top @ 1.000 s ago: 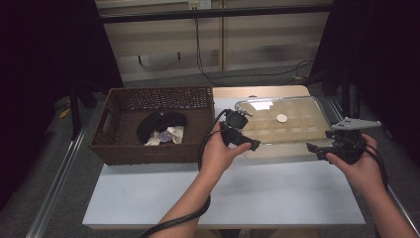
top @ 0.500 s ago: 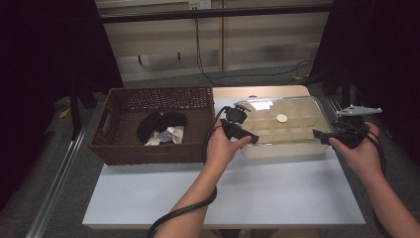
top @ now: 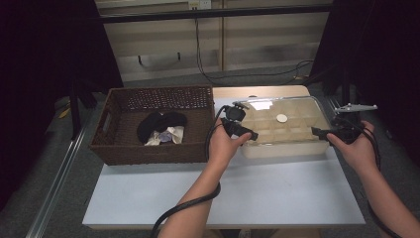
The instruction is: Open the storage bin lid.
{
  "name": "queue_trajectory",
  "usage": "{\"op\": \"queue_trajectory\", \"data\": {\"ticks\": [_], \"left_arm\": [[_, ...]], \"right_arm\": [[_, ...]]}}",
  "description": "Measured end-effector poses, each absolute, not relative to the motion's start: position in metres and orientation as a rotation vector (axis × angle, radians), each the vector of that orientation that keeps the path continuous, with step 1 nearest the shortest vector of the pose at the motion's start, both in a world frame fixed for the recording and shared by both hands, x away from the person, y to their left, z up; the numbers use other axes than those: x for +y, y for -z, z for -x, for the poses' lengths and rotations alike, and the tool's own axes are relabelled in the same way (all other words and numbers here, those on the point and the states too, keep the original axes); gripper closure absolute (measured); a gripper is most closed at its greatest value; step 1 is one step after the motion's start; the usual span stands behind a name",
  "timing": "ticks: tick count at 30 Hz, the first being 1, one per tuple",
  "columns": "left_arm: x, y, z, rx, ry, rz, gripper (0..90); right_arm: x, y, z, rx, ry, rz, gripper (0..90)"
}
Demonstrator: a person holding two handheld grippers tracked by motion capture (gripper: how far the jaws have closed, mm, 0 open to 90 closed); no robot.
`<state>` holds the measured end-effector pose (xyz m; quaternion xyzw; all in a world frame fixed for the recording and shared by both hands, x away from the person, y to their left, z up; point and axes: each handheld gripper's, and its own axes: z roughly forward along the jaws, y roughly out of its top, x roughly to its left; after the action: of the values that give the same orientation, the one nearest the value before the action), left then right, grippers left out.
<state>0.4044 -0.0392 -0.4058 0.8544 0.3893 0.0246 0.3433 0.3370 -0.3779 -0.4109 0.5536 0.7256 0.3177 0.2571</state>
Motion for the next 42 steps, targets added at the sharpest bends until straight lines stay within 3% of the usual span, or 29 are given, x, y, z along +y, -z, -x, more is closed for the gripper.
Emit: {"op": "queue_trajectory", "data": {"ticks": [9,24,31,36,42], "left_arm": [[-0.040,0.410,-0.406,1.042,0.004,-2.196,15.3],[-0.042,0.411,-0.405,1.061,-0.019,-2.177,15.2],[-0.045,0.407,-0.403,1.068,-0.061,-2.188,17.1],[-0.045,0.404,-0.401,1.060,-0.105,-2.174,20.9],[-0.042,0.400,-0.397,1.063,-0.102,-2.169,24.9]], "right_arm": [[-0.386,0.416,-0.346,1.930,-0.939,-1.648,15.0],[-0.392,0.423,-0.351,1.897,-1.059,-1.801,13.0],[-0.393,0.420,-0.350,1.896,-1.044,-1.824,15.5],[-0.397,0.413,-0.342,1.859,-1.075,-1.779,24.1],[-0.398,0.406,-0.333,1.856,-1.084,-1.746,27.3]]}}
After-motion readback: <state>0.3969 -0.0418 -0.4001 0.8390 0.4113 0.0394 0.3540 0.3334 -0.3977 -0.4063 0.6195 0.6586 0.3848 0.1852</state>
